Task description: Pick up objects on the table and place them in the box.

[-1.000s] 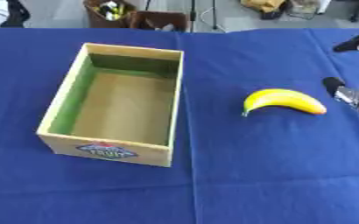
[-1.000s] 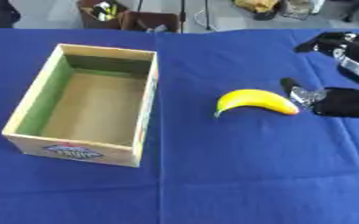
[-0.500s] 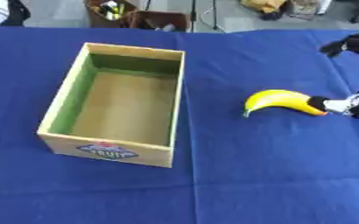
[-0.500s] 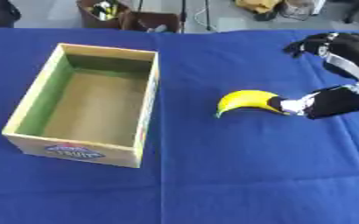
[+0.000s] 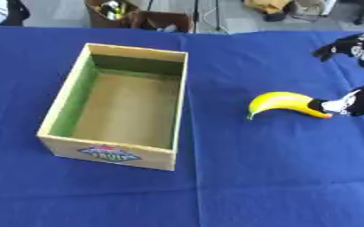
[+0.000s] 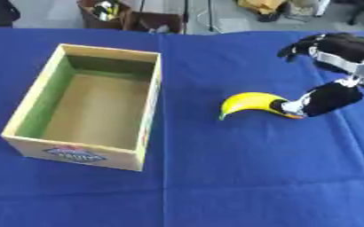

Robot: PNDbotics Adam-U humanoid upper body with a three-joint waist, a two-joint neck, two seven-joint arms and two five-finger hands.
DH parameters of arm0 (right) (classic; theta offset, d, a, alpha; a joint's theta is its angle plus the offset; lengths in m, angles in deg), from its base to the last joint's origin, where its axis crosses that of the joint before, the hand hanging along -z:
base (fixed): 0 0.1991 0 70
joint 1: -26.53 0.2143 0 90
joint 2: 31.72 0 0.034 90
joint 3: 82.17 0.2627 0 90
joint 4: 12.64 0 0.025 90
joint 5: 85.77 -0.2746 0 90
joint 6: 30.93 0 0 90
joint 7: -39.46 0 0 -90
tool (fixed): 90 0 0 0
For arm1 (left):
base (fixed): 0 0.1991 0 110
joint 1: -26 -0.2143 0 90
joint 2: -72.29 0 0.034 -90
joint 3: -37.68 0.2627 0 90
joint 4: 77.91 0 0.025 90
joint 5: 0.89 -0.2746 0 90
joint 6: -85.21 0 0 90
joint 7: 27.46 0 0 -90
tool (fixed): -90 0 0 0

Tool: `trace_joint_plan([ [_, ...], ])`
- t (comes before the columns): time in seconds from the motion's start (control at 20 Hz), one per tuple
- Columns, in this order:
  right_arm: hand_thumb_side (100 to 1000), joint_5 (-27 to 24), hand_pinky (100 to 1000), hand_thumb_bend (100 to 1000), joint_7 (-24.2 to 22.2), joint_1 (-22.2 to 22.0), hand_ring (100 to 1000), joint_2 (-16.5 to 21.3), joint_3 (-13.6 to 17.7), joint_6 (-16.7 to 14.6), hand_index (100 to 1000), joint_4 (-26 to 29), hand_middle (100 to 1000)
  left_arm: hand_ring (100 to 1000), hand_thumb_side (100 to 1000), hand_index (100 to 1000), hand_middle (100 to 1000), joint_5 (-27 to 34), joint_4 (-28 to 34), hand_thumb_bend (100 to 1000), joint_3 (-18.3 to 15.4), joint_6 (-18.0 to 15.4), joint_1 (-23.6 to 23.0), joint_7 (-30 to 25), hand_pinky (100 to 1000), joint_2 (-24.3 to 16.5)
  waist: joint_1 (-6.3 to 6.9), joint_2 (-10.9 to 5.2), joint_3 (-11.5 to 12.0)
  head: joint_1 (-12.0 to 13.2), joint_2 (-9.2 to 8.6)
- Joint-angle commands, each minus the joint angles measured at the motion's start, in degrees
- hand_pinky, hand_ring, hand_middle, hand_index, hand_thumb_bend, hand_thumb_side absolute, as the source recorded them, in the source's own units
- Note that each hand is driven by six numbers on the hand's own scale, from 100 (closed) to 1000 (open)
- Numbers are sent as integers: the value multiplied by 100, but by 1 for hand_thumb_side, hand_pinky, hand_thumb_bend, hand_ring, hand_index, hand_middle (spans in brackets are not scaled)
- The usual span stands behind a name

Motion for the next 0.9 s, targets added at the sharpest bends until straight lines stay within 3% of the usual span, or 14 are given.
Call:
trace_joint_plan([
  [0.05,512,121,839,435,-268,184,902,56,62,-28,895,-51,789,696,1000,913,759,8,99,100,14,-1,90,-24,561,-90,-10,-93,21,-29,-81],
  [0.9,505,450,834,404,-629,549,893,-347,-329,-272,862,-557,759,688,1000,913,758,24,99,100,12,0,127,-26,559,-47,-16,3,159,-196,-141],
])
